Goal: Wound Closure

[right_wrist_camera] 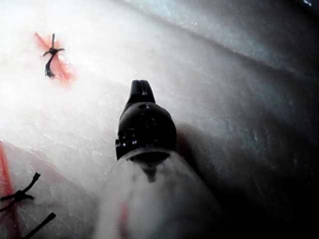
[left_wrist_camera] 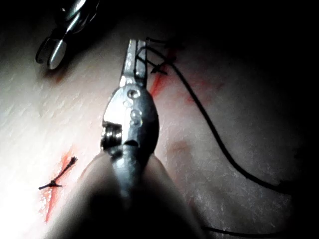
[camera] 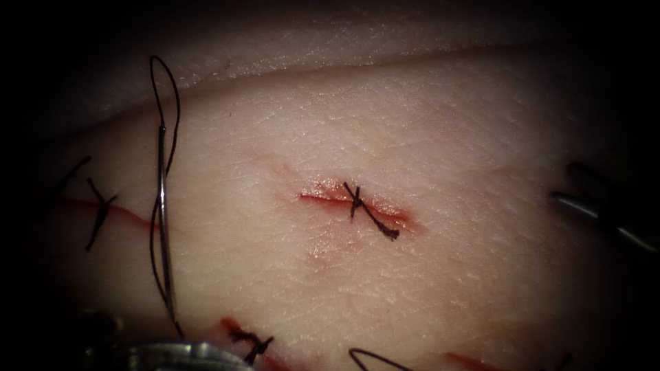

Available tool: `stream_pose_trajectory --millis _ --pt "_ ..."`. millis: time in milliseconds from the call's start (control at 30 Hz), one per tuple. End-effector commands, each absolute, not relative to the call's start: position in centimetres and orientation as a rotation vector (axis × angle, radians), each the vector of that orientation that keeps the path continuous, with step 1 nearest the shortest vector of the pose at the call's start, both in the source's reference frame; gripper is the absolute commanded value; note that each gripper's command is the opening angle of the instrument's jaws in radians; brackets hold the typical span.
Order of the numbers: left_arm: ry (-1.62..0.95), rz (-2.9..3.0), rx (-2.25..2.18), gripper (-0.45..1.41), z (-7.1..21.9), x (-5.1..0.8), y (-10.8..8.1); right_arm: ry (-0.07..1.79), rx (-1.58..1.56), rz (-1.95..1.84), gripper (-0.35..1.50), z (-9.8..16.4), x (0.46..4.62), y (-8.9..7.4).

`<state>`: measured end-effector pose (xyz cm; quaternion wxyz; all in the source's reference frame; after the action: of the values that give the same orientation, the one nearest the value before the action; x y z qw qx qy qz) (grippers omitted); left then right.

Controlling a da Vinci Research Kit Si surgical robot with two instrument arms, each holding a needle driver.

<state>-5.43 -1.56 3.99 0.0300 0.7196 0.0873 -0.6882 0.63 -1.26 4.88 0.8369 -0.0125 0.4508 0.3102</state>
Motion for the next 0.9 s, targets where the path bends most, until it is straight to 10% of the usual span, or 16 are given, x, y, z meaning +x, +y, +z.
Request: stream_pose_trajectory --millis 33,133,200,300,367,400,433,900 --pt "0.284 -2.119 2.218 -0.45 4.1 -5.56 -1.6 0.964 -0.004 0.631 -0.35 4.9 0.73 -1.2" --pt "0.383 -2.107 2.22 -0.37 4.3 -5.72 -1.8 1.014 0.007 0.562 -0.35 4.9 0.81 -1.2" --pt "0.517 -2.138 2.194 0.69 4.5 -5.76 -1.9 1.025 -0.004 0.537 -0.35 5.0 0.87 -1.2" --pt "0.572 -2.226 2.126 1.28 4.6 -5.66 -1.8 1.034 -0.012 0.515 -0.35 5.0 1.01 -1.3" --pt "0.568 -2.255 2.125 1.31 4.6 -5.59 -1.8 1.033 -0.016 0.517 -0.23 5.0 1.05 -1.3" --pt "0.557 -2.322 2.114 1.36 4.6 -5.39 -1.7 1.03 -0.025 0.523 0.46 5.0 1.15 -1.3" --pt "0.557 -2.36 2.091 1.36 4.6 -5.21 -1.6 1.032 -0.024 0.521 0.61 5.0 1.21 -1.4" --pt "0.335 -2.76 1.897 0.79 4.8 -4.66 -0.5 1.051 0.001 0.493 0.61 5.0 1.41 -1.4"
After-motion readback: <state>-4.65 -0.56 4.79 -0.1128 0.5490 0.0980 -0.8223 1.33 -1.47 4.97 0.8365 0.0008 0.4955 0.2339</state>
